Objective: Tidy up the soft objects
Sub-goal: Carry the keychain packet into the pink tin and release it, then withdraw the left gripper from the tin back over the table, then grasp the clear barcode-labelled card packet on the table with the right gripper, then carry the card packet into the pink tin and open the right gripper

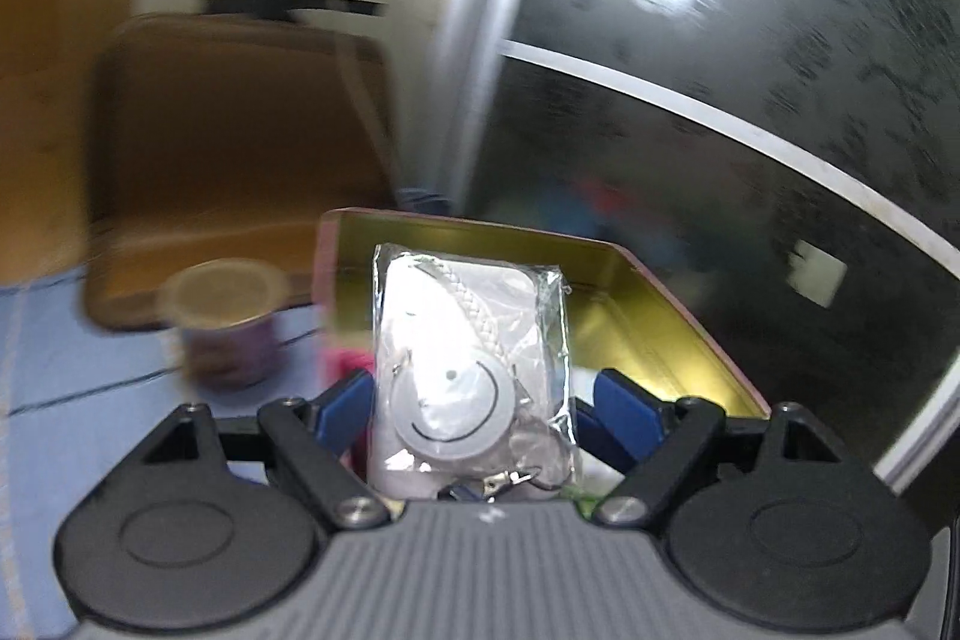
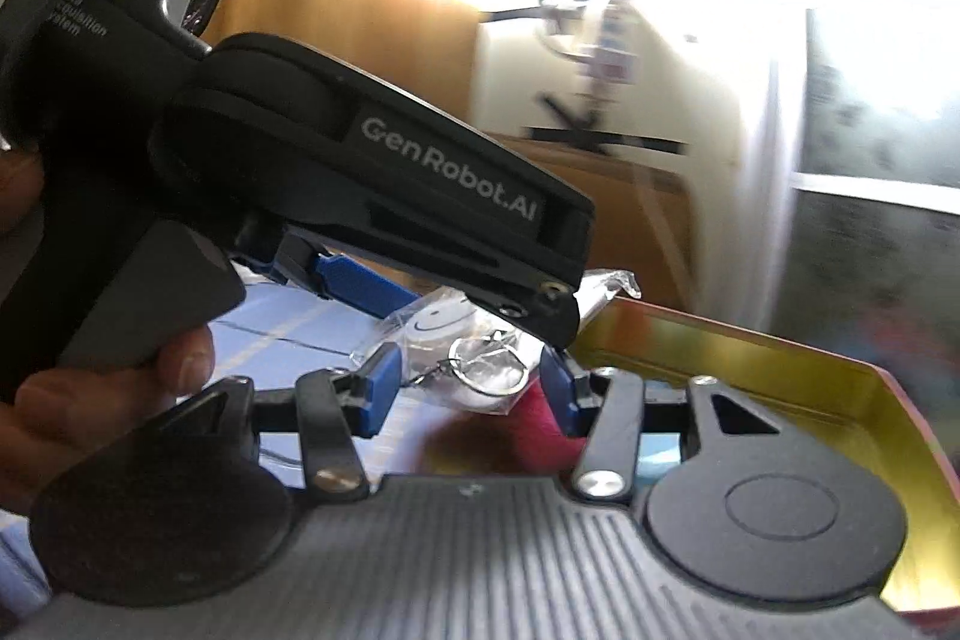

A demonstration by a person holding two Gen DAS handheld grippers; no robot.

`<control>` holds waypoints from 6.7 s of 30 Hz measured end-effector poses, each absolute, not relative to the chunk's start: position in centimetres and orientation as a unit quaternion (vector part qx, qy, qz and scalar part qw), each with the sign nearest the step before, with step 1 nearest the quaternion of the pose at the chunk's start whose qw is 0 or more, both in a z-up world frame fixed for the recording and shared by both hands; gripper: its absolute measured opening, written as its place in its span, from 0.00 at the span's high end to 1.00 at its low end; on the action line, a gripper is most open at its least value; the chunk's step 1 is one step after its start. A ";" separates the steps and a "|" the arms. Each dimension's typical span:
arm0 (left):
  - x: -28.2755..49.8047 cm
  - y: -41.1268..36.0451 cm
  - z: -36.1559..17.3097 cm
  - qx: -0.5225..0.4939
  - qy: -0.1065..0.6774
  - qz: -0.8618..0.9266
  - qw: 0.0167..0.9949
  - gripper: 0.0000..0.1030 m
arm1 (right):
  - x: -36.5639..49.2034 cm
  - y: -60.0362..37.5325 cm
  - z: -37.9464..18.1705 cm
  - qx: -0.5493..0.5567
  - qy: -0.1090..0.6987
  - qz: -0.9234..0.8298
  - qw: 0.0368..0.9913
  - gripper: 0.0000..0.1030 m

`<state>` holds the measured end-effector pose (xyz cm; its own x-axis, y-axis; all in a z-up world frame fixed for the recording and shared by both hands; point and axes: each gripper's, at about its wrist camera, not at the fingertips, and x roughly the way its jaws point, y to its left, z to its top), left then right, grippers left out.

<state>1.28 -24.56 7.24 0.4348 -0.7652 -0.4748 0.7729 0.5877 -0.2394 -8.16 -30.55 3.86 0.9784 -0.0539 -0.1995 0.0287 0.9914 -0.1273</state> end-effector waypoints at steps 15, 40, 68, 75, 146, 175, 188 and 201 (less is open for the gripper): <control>0.2 -28.5 5.5 0.060 0.283 -0.429 0.856 0.18 | -6.1 -38.9 1.9 -0.001 0.131 -0.150 0.980 0.46; 1.4 -14.8 3.7 0.023 0.290 -0.267 0.919 0.15 | -7.3 -32.0 3.1 -0.025 0.109 -0.083 0.990 0.44; 6.2 2.3 -0.8 -0.035 0.331 -0.049 0.942 0.13 | -2.4 -19.3 2.6 -0.081 0.163 0.086 0.980 0.39; 7.1 5.5 -1.4 -0.038 0.329 -0.013 0.944 0.14 | -1.1 -16.3 2.1 -0.095 0.173 0.112 0.974 0.39; 6.5 7.6 -0.9 -0.050 0.273 -0.068 0.958 0.04 | -1.0 -17.5 -0.8 -0.099 0.297 0.122 0.942 0.42; 2.0 -11.5 4.9 -0.069 0.396 -0.362 0.841 0.63 | -7.5 -27.4 0.8 0.098 0.187 0.148 0.966 0.43; 4.5 -33.0 6.2 0.066 0.334 -0.467 0.816 0.56 | -7.2 -38.3 3.6 0.046 0.119 -0.103 0.987 0.42; 3.3 -29.0 6.1 0.085 0.309 -0.379 0.868 0.30 | -11.7 -42.2 2.1 0.126 0.096 -0.144 0.977 0.42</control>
<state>3.31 -28.98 6.10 0.5220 -0.6060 -0.6002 0.7105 0.6982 -0.0871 -11.67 -42.23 2.12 0.9397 -0.2579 -0.2244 0.3064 0.9266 0.2181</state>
